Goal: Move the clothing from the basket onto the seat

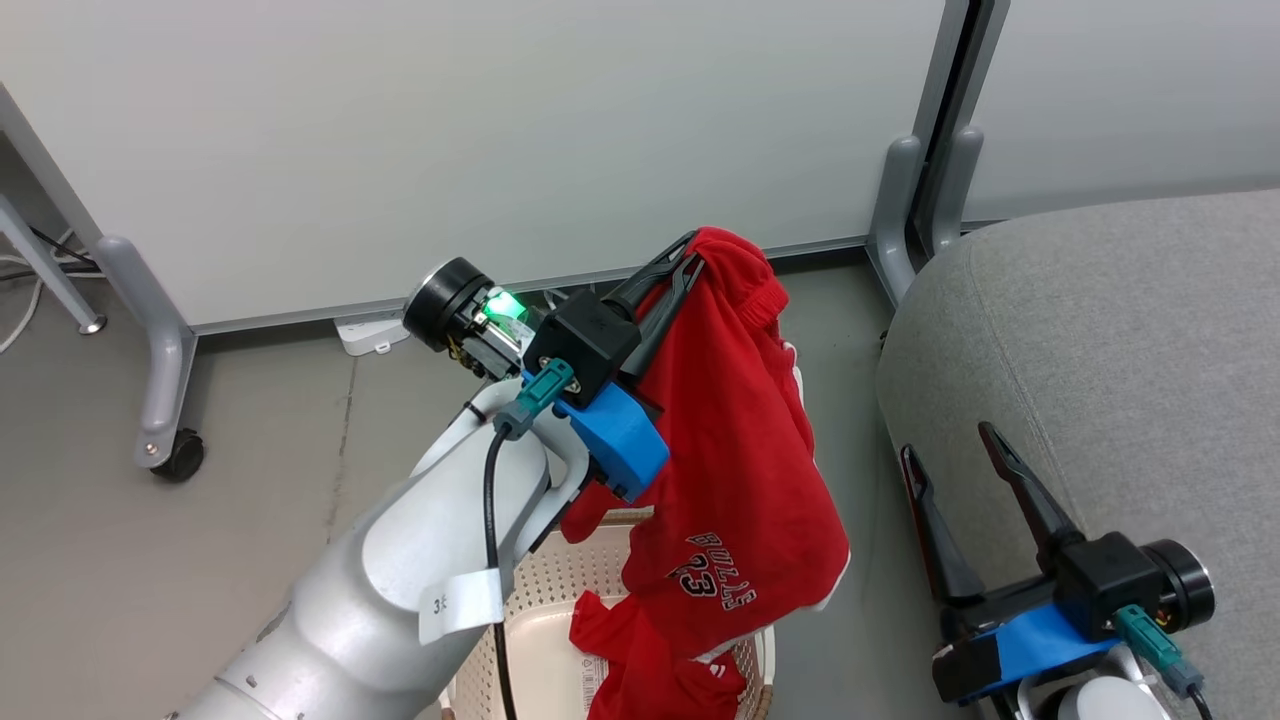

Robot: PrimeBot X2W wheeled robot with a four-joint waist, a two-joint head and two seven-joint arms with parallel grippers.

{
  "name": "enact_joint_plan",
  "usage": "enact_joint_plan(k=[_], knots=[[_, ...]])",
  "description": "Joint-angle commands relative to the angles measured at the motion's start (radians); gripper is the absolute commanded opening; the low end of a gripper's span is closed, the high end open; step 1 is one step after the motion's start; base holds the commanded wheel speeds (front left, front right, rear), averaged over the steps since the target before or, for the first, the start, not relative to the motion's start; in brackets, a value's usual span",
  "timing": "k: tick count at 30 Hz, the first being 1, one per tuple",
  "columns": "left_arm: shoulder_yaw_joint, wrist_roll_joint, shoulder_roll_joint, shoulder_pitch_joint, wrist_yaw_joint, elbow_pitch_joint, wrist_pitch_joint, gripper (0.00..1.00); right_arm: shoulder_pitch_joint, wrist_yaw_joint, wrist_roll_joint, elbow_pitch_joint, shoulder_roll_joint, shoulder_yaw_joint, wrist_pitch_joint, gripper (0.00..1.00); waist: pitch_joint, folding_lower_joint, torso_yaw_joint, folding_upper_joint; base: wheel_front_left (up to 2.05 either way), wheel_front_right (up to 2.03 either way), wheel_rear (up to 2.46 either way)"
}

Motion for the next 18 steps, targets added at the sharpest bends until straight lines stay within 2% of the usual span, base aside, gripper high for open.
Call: enact_joint_plan(k=[1, 11, 18], knots=[[0.009, 0.008, -0.002, 0.012, -0.002, -0.002, -0.005, 0.00, 0.013, 0.000, 0.006, 0.001, 0.003, 0.002, -0.004, 1.00, -0.006, 0.0001, 0.000, -0.0001, 0.00, 0.00, 0.00], [0.021, 0.018, -0.007, 0.022, -0.012, -0.010, -0.005, 0.00, 0.018, 0.000, 0.012, -0.001, -0.003, 0.030, -0.004, 1.00, -0.018, 0.0001, 0.009, -0.0001, 0.00, 0.00, 0.00], [0.030, 0.030, -0.009, 0.018, -0.016, -0.012, -0.005, 0.00, -0.037, 0.000, 0.022, 0.005, -0.023, 0.103, -0.004, 1.00, -0.007, 0.0001, 0.014, -0.0001, 0.00, 0.00, 0.00]])
